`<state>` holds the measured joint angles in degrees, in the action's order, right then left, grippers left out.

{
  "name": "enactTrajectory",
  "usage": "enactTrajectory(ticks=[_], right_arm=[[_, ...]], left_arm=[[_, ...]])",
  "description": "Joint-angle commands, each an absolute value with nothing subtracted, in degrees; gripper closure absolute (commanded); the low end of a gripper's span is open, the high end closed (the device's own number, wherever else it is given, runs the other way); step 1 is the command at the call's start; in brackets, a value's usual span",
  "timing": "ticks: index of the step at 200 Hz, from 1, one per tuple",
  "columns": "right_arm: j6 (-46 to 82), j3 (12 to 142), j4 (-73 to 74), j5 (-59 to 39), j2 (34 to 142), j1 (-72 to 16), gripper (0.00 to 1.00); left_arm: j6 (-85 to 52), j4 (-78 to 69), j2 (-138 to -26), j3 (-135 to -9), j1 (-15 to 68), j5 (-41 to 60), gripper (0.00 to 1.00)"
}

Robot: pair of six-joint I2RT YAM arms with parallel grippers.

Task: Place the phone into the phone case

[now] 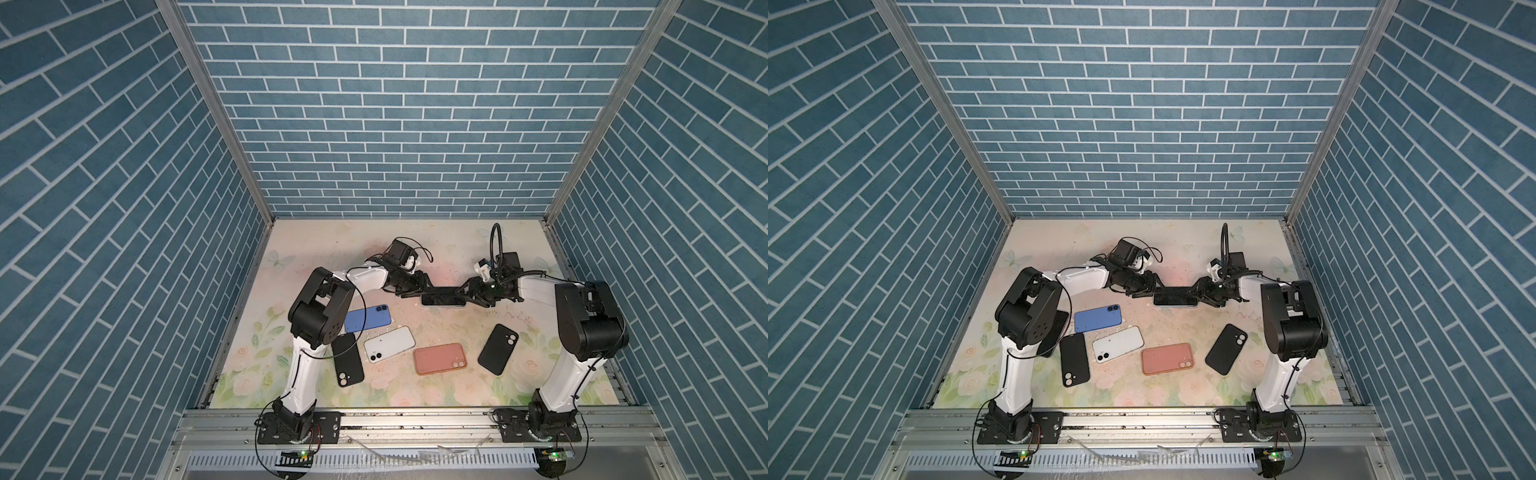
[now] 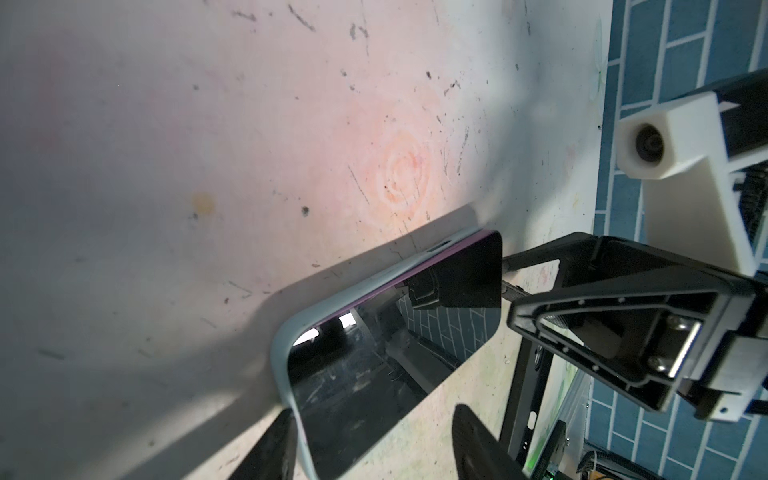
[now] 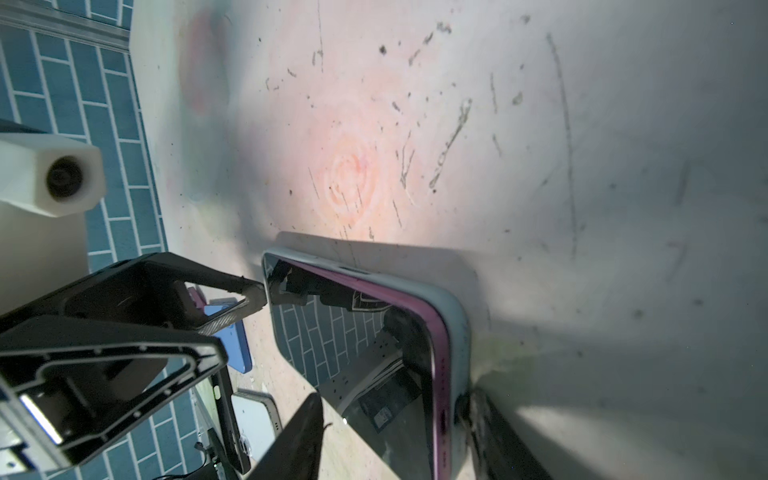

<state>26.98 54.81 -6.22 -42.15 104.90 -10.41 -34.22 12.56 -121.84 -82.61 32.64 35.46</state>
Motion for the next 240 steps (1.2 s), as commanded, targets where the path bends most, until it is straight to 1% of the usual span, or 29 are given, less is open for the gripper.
enactTrajectory(ticks=[1, 30, 59, 79, 91, 101, 112, 144, 172, 240], right_arm=[[28.87, 53.52, -0.61, -52.6, 105.15, -12.02, 0.44], [29.18, 52.95, 0.56, -53.83, 103.21, -12.02, 0.45], [29.27, 53.08, -0.14, -51.94, 103.0, -12.06, 0.48], [29.18, 53.16, -0.82, -50.12, 103.69, -12.04, 0.51], [28.76, 53.39, -2.01, -48.38, 104.15, -12.04, 0.57], [28.06, 53.65, -3.15, -47.4, 104.41, -12.06, 0.59], [27.2, 53.93, -4.69, -45.79, 104.41, -12.13, 0.6], [25.43, 54.31, -7.56, -41.19, 103.55, -12.3, 0.61], [25.06, 54.23, -7.9, -39.95, 102.94, -12.3, 0.61], [23.92, 53.71, -7.82, -39.03, 102.26, -12.58, 0.61]], left_arm=[[-34.82, 11.06, -123.43, -81.18, 33.44, 37.26, 0.39], [-34.96, 10.81, -123.22, -80.85, 33.4, 37.32, 0.4], [-35.14, 10.55, -123.36, -80.55, 33.41, 37.35, 0.4], [-35.5, 10.07, -123.7, -80.42, 33.44, 37.52, 0.41], [-35.71, 10.02, -123.79, -80.42, 33.4, 37.46, 0.42], [-35.6, 10.97, -123.97, -80.91, 33.44, 36.92, 0.43], [-34.62, 13.96, -124.27, -82.03, 33.4, 34.83, 0.43], [-30.09, 26.37, -126.31, -87.61, 33.47, 24.93, 0.49], [-24.39, 36.22, -128.4, -92.83, 34.25, 15.2, 0.51], [-20.65, 43.32, -132.77, -98.15, 35.6, 5.19, 0.51]])
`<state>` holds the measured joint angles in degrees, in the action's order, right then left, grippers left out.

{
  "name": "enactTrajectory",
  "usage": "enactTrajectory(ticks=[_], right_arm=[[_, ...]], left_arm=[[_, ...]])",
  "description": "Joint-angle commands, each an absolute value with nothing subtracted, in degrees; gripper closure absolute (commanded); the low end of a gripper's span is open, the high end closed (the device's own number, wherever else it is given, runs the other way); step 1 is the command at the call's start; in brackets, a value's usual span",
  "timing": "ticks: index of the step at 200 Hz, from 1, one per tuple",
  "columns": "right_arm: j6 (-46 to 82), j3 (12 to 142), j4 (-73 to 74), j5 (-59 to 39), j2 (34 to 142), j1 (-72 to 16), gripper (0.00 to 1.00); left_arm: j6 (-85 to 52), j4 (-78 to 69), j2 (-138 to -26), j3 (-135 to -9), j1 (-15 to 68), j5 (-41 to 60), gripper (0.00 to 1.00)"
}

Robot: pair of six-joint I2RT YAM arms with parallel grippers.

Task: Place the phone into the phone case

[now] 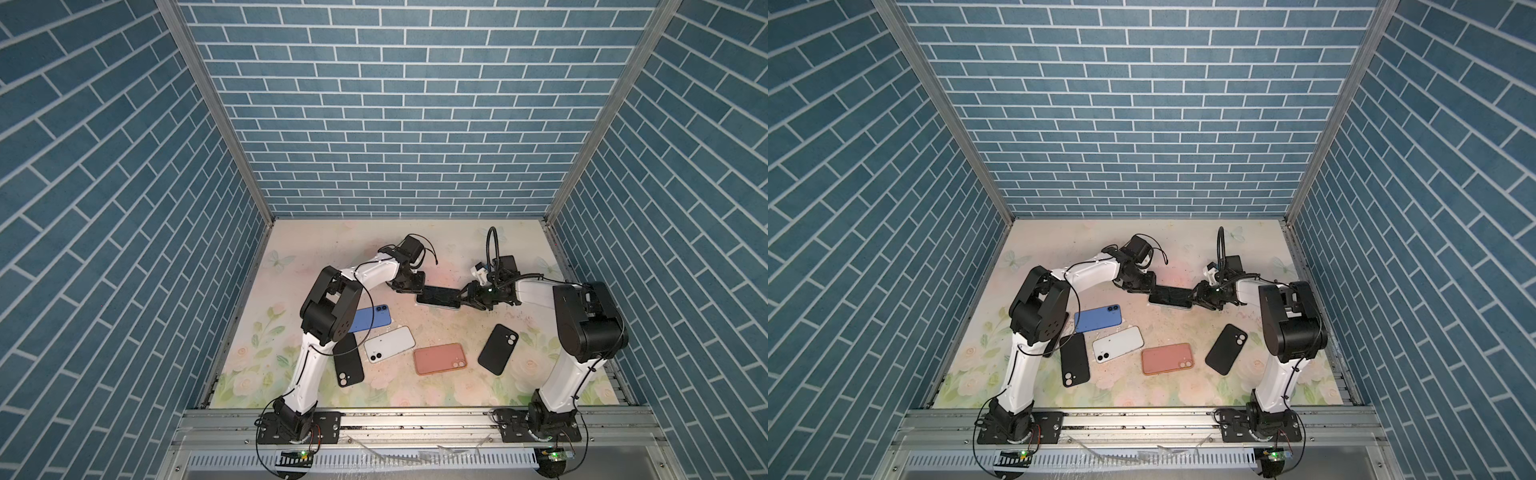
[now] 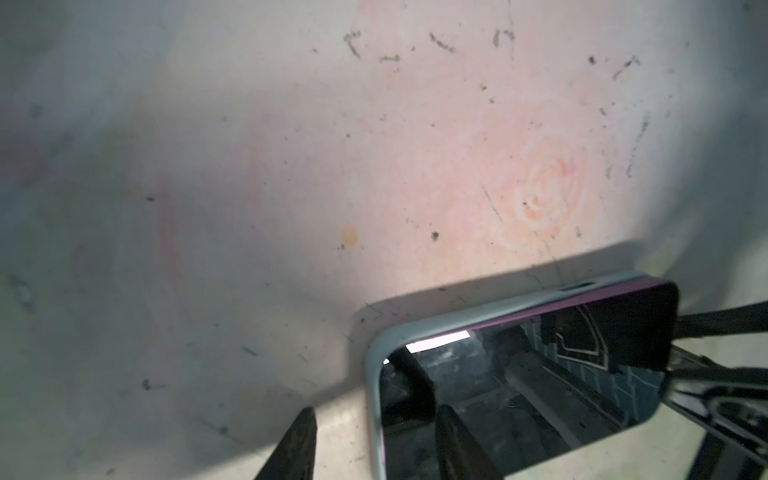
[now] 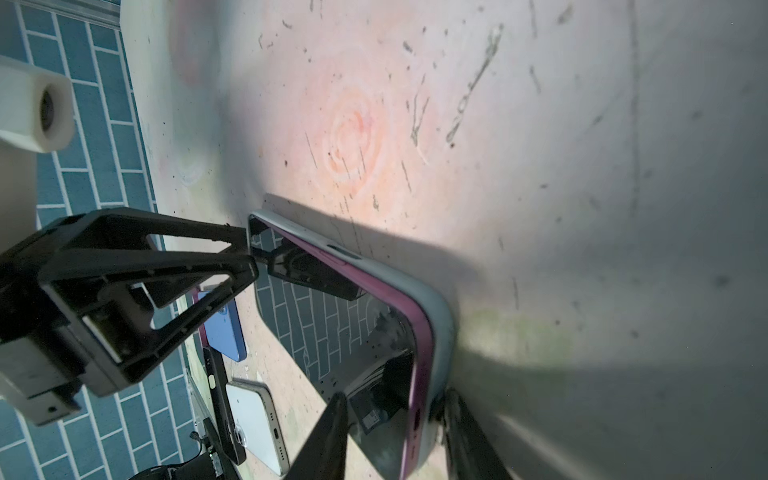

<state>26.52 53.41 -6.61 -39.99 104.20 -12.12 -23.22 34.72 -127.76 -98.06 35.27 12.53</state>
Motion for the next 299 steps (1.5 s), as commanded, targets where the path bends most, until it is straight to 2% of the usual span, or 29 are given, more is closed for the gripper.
enactTrajectory(ticks=[1, 83, 131, 204, 299], right_arm=[[23.96, 53.7, -7.78, -38.94, 102.24, -12.57, 0.61], [22.37, 52.73, -8.88, -36.96, 100.13, -12.55, 0.62], [22.12, 53.31, -9.49, -36.32, 99.76, -12.57, 0.61], [22.32, 54.57, -10.64, -34.82, 99.36, -12.57, 0.61], [23.42, 54.41, -11.84, -32.48, 95.99, -12.49, 0.61]], left_arm=[[-20.69, 43.33, -132.83, -98.21, 35.64, 5.23, 0.51], [-21.19, 47.31, -138.41, -106.76, 35.52, 4.8, 0.53], [-20.31, 47.4, -137.27, -103.75, 35.65, 4.4, 0.61], [-21.29, 43.96, -134.86, -97.57, 35.68, 5.97, 0.62], [-19.04, 50.57, -137.9, -102.21, 35.68, 3.12, 0.65]])
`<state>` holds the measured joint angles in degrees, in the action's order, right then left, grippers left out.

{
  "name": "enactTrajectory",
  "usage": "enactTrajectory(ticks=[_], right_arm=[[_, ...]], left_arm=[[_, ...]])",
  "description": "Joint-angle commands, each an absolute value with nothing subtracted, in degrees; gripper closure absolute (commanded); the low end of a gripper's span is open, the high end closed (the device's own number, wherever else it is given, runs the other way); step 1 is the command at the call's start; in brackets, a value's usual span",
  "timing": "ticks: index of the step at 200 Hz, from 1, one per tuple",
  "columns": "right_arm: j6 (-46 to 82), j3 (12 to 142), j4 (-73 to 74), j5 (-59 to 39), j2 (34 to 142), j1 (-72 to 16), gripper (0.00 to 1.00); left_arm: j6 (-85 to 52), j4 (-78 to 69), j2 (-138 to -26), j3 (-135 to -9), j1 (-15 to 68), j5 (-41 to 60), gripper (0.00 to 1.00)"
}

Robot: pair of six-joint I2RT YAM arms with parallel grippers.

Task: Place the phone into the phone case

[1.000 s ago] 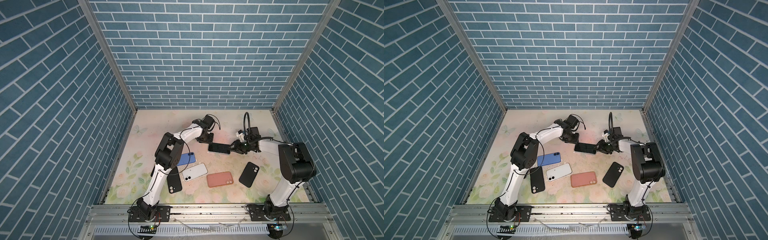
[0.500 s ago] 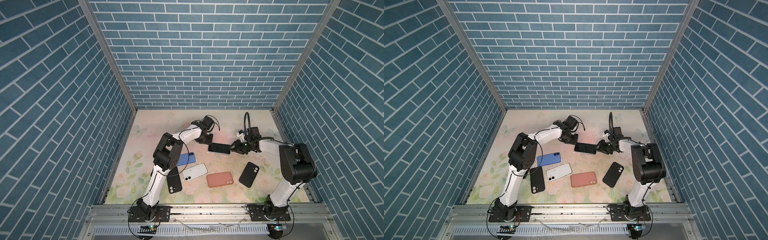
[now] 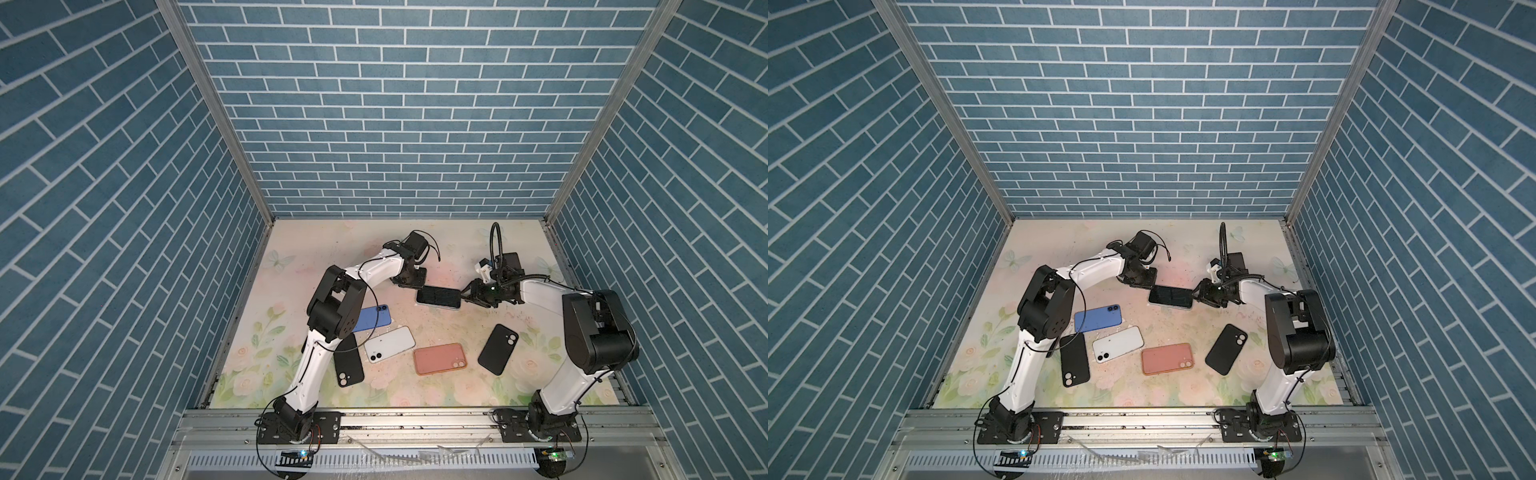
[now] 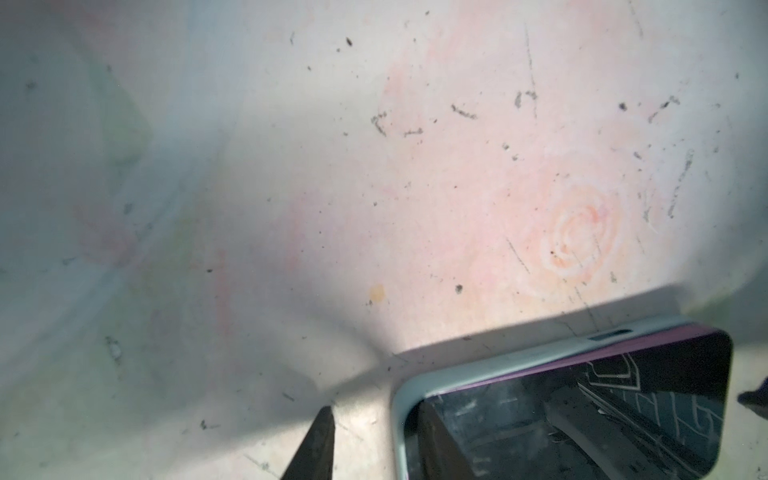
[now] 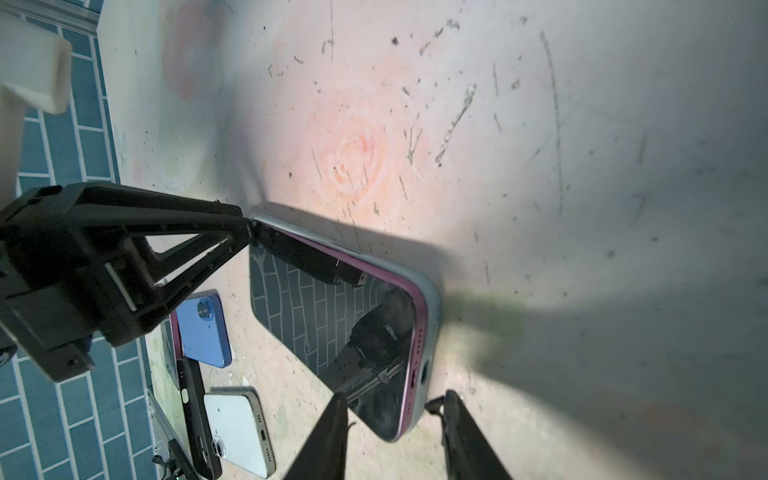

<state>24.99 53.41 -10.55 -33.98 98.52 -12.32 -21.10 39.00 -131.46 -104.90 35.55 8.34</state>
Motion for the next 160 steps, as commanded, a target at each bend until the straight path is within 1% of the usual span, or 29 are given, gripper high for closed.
enactTrajectory(ticks=[1, 30, 58, 94, 110, 135, 160], right_arm=[[23.42, 54.41, -11.84, -32.48, 95.99, -12.49, 0.61], [24.11, 54.55, -11.68, -32.05, 95.85, -12.49, 0.58], [25.51, 53.18, -11.01, -31.27, 95.98, -12.39, 0.54], [27.19, 50.86, -9.13, -32.82, 96.71, -12.39, 0.5], [27.75, 50.54, -8.49, -33.56, 97.41, -12.39, 0.49], [28.27, 50.74, -7.66, -34.55, 98.97, -12.39, 0.49], [29.66, 51.22, -5.84, -36.15, 101.08, -12.4, 0.49]], left_arm=[[-18.97, 50.64, -137.94, -102.22, 35.68, 3.1, 0.65], [-18.29, 50.93, -137.25, -101.62, 35.68, 4.63, 0.63], [-18.58, 47.55, -134.18, -99.98, 35.64, 8.46, 0.54], [-20.8, 41.94, -129.83, -98.74, 35.25, 14.59, 0.36], [-22.13, 39.2, -128.56, -97.85, 35.16, 18.14, 0.31], [-24.61, 34.5, -127.41, -95.64, 34.85, 23.78, 0.27], [-26.49, 30.63, -127.0, -92.78, 34.55, 26.81, 0.27]])
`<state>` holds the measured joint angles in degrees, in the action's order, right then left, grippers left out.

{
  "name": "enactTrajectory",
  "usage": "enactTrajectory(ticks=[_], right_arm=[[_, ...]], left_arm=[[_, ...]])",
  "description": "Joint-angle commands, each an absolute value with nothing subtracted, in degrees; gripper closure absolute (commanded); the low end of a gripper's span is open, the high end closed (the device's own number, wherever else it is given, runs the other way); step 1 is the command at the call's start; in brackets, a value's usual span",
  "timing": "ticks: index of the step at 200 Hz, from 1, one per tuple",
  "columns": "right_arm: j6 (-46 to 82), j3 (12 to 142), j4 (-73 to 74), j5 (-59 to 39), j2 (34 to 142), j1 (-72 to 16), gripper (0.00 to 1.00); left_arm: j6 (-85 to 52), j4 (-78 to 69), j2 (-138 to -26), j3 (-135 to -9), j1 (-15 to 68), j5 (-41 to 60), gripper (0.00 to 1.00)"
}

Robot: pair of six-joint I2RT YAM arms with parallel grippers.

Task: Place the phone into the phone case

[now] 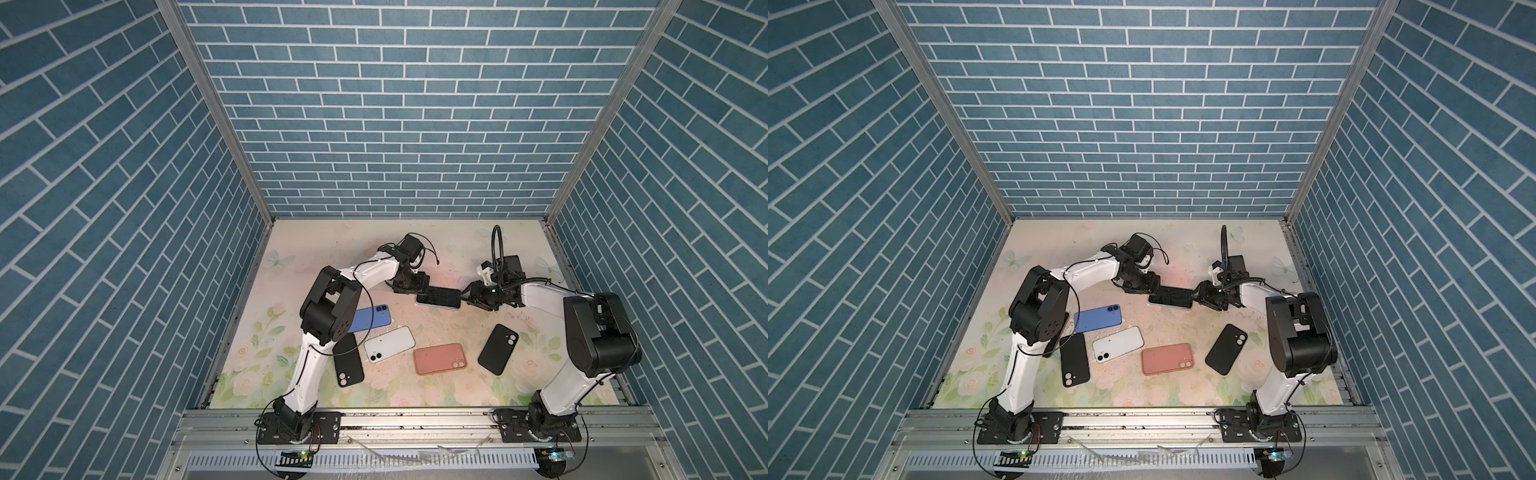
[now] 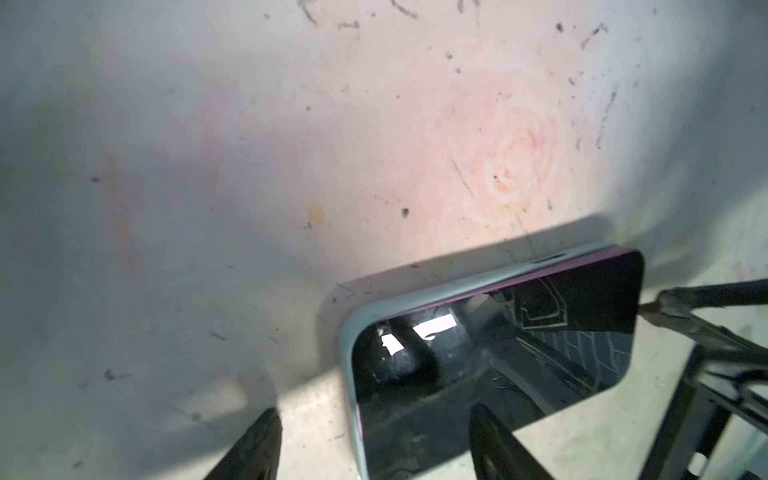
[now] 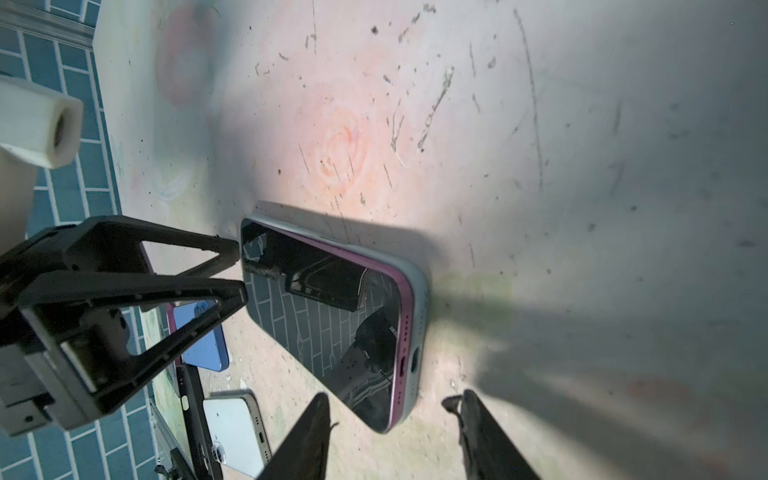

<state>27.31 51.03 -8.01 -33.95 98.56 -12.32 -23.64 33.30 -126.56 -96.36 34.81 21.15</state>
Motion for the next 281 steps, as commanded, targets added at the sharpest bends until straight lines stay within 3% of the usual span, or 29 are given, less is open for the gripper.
enactTrajectory(ticks=[1, 83, 140, 281], right_arm=[[29.73, 51.23, -5.82, -36.18, 101.25, -12.4, 0.49], [32.69, 51.77, -0.57, -39.59, 107.04, -12.66, 0.48], [34.67, 50.3, 7.73, -48.21, 108.57, -13.01, 0.49], [33.23, 48.87, 4.79, -42.06, 109.89, -13.07, 0.53]], left_arm=[[-26.56, 30.43, -126.96, -92.66, 34.5, 26.94, 0.27], [-29.72, 21.0, -125.82, -86.44, 34.19, 34.37, 0.28], [-32.21, 15.42, -124.86, -83.16, 34.16, 36.89, 0.3], [-40.95, -8.97, -116.44, -74.4, 33.24, 40.69, 0.34]])
